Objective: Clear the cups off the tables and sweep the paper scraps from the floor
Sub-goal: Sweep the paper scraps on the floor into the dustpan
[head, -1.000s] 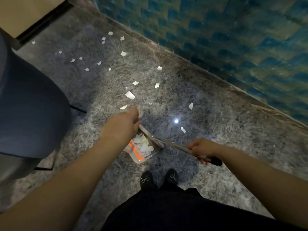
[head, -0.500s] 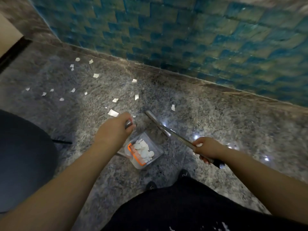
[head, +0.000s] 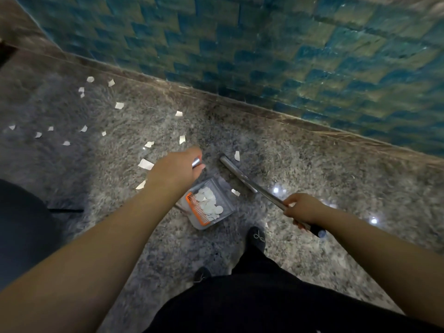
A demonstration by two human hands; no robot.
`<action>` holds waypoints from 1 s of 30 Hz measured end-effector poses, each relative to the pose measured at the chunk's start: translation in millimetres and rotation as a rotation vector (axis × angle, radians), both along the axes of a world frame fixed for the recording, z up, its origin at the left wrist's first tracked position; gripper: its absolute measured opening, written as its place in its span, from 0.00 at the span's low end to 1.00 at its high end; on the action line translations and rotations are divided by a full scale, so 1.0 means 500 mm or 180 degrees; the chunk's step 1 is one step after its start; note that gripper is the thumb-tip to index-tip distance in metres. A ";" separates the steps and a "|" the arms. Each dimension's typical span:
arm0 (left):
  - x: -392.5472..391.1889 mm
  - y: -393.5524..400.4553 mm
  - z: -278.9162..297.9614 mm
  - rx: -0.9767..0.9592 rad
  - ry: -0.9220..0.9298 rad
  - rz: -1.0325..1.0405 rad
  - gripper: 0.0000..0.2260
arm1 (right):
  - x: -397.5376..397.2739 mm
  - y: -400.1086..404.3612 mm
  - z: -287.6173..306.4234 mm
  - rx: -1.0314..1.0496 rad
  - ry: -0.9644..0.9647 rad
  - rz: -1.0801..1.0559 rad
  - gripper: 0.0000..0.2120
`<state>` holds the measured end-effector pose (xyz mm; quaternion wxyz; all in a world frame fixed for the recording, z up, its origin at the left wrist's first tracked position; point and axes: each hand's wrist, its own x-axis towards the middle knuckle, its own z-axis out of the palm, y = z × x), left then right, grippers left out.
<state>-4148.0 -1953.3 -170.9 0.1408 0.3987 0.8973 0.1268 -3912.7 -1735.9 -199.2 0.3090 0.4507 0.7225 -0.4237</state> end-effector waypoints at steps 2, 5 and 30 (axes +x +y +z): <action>-0.016 0.033 -0.002 -0.0063 0.0099 0.0097 0.09 | -0.018 0.023 -0.015 -0.0023 -0.0131 0.0180 0.11; -0.031 0.069 -0.001 -0.0131 0.0191 0.0124 0.09 | -0.040 0.043 -0.036 -0.0150 -0.0258 0.0449 0.12; -0.092 0.054 0.037 0.0091 0.0056 0.0526 0.09 | -0.134 0.129 0.041 -0.0272 0.0117 0.0106 0.11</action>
